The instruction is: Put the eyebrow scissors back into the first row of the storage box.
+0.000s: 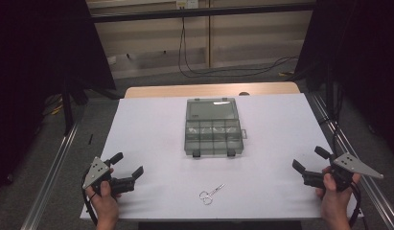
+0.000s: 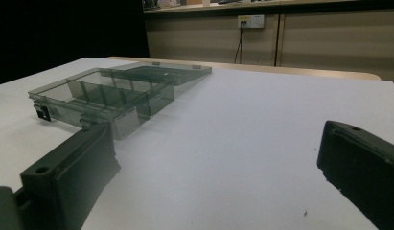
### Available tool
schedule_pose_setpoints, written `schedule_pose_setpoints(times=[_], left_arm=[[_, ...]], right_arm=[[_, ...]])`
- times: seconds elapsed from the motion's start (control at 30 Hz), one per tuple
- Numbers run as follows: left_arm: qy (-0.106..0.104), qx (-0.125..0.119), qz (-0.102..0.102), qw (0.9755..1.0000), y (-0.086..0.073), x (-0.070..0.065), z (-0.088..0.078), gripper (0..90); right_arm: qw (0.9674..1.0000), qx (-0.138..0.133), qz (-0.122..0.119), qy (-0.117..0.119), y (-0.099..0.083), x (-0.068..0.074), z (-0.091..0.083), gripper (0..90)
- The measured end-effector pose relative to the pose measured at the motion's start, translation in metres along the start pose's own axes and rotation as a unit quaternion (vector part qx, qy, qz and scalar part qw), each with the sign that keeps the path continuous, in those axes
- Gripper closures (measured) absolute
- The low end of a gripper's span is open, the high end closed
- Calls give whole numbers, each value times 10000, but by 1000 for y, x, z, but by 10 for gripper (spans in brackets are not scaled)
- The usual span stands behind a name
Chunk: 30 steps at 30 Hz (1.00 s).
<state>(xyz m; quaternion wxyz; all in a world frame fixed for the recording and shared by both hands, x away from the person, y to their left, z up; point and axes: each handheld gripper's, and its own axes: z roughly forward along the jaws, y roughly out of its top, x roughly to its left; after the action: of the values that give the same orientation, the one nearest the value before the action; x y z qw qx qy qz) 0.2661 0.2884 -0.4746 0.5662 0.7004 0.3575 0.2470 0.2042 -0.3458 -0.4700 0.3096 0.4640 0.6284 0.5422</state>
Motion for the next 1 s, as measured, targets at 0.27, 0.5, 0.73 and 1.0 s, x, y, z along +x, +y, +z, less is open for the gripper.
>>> schedule_pose_setpoints(times=[0.27, 0.5, 0.73, 1.0], left_arm=[[11, -16, -53, 10000, -1, 1, -1, 33], [4, -64, -115, 9999, -1, 1, -2, 33], [-3, -80, -141, 9999, -1, 2, -3, 33], [-19, -38, -64, 10000, -1, 2, -2, 33]], right_arm=[[9994, 156, -306, 58, 2, 6, 2, 0], [9979, 216, -571, 237, 11, 17, 7, 0], [9937, 415, -867, 582, 26, 30, 23, 0], [9878, 695, -1014, 961, 33, 44, 45, 0]])
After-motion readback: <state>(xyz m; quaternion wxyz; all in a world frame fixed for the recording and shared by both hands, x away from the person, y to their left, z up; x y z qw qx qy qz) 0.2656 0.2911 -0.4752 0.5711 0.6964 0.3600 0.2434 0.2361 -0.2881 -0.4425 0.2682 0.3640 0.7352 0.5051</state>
